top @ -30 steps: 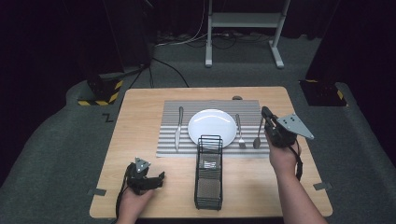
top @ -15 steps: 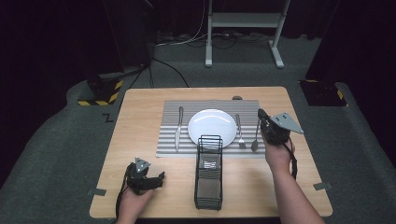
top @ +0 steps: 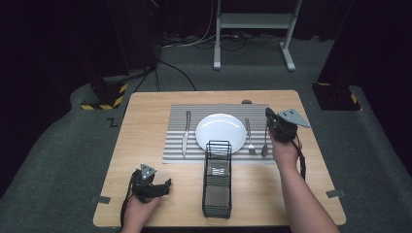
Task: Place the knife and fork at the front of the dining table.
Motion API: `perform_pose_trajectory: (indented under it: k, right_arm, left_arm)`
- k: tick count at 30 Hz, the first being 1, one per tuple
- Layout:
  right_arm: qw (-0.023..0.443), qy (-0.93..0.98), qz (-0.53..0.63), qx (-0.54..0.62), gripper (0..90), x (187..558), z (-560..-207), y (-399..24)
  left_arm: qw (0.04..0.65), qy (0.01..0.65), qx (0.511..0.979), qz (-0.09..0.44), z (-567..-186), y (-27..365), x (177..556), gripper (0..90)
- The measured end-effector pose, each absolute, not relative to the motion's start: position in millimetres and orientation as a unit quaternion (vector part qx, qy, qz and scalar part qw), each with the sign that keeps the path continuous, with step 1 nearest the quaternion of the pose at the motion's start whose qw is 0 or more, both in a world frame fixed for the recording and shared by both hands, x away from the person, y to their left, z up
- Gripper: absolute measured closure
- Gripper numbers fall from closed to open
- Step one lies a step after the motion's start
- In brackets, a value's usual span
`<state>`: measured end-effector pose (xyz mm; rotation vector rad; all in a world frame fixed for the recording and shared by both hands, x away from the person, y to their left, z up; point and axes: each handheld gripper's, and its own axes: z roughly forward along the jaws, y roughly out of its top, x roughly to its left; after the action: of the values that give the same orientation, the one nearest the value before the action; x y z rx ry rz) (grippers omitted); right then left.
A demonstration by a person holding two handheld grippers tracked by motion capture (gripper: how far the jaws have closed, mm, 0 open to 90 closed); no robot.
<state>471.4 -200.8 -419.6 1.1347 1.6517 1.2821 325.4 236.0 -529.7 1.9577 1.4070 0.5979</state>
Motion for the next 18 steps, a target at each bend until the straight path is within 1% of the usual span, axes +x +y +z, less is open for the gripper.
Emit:
perform_pose_trajectory:
  k: [10,18]
  right_arm:
    - [0.361,0.654,0.478,0.462,88.8,504,-428,-194]
    - [0.347,0.66,0.463,0.479,88.8,533,-441,-190]
  left_arm:
    - [0.322,0.536,0.746,0.228,-530,236,325,8.9]
    - [0.323,0.537,0.745,0.228,-530,236,325,8.9]
